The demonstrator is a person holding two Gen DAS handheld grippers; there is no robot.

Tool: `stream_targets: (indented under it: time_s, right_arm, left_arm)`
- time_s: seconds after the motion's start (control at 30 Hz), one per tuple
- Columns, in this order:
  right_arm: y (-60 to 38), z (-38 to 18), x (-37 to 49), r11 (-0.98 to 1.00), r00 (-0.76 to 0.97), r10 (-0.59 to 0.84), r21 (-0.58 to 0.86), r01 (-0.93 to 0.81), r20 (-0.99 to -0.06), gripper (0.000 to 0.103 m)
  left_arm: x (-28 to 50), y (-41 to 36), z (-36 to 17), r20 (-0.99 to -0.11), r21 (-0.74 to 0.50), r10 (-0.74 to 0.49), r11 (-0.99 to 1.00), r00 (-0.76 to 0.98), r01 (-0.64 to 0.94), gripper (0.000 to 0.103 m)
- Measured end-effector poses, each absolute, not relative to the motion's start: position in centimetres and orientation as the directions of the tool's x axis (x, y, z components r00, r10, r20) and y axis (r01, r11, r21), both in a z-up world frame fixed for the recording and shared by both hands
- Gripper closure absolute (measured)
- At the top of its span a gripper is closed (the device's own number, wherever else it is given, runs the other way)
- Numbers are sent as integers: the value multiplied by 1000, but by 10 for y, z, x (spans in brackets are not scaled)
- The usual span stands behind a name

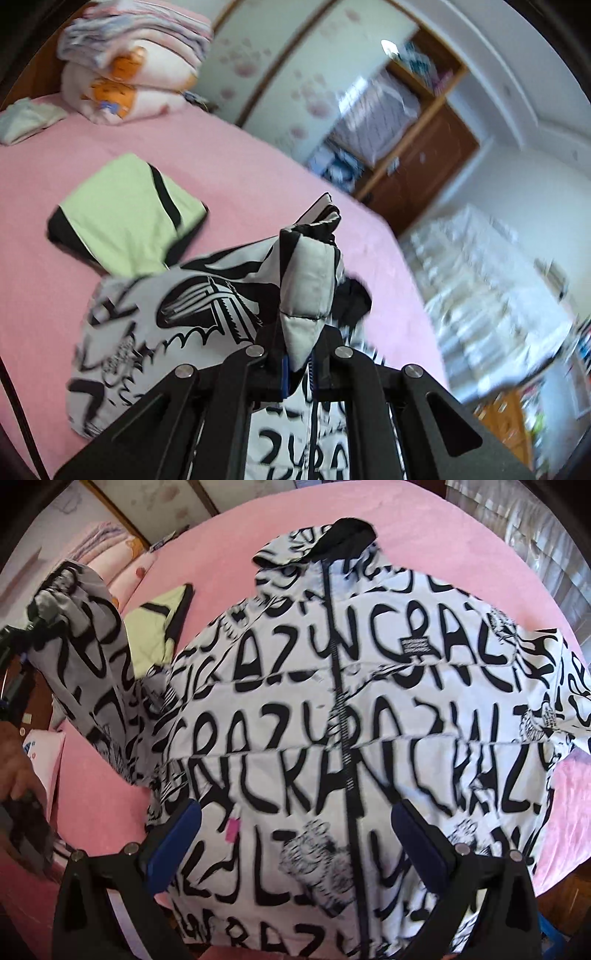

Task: Fold large clothes

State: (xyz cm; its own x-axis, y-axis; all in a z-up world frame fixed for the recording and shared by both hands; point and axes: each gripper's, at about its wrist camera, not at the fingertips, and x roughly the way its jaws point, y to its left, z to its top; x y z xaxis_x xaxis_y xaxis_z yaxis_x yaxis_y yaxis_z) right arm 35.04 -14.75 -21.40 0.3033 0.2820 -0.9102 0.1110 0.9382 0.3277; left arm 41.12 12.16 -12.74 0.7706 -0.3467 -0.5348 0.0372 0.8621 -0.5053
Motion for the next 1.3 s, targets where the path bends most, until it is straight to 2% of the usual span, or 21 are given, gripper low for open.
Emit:
stream_targets:
  time_s: [0.23,0.37,0.47,0.5,0.53,0.6,0.73,0.87,0.97,1.1,1.3]
  right_arm:
    - [-212,-237,363,915,339,272,351,199,-901,0]
    - [-237,-249,359,890,339,268,366,271,-902,0]
    - [-248,-261,357,874,309,287,380,302,-907,0]
    - [-250,-263,358,871,304,290,382,308,-907,0]
    - [-252,-265,358,870,302,291,382,310,-908,0]
    - [-253,-267,359,869,302,293,385,312,-907,0]
    - [-253,-271,367,859,302,312,403,315,-901,0]
    - [-247,-279,377,840,292,358,442,314,-887,1]
    - [-239,-289,385,817,271,412,484,314,-870,8]
    - [-222,-302,394,761,256,506,566,318,-824,11]
    - [-187,-322,410,697,236,603,647,310,-762,29]
  left_arm:
    - [424,27,-185,-654,-414,-379,904,655,110,97]
    - [442,10,-226,-750,-386,-389,914,535,124,97]
    - [453,3,-250,-806,-392,-409,910,428,133,89]
    - [456,1,-257,-821,-397,-417,908,390,135,78]
    - [458,-2,-262,-834,-400,-423,906,353,140,60]
    - [461,-1,-266,-841,-408,-431,902,327,141,41]
    - [458,9,-254,-839,-363,-376,925,393,110,23]
    - [450,30,-244,-876,-272,-261,962,406,32,23]
    - [435,55,-242,-900,-187,-162,982,406,-22,23]
    - [410,92,-249,-929,-86,-48,992,367,-88,22]
    - [372,154,-275,-962,-24,29,982,271,-188,22]
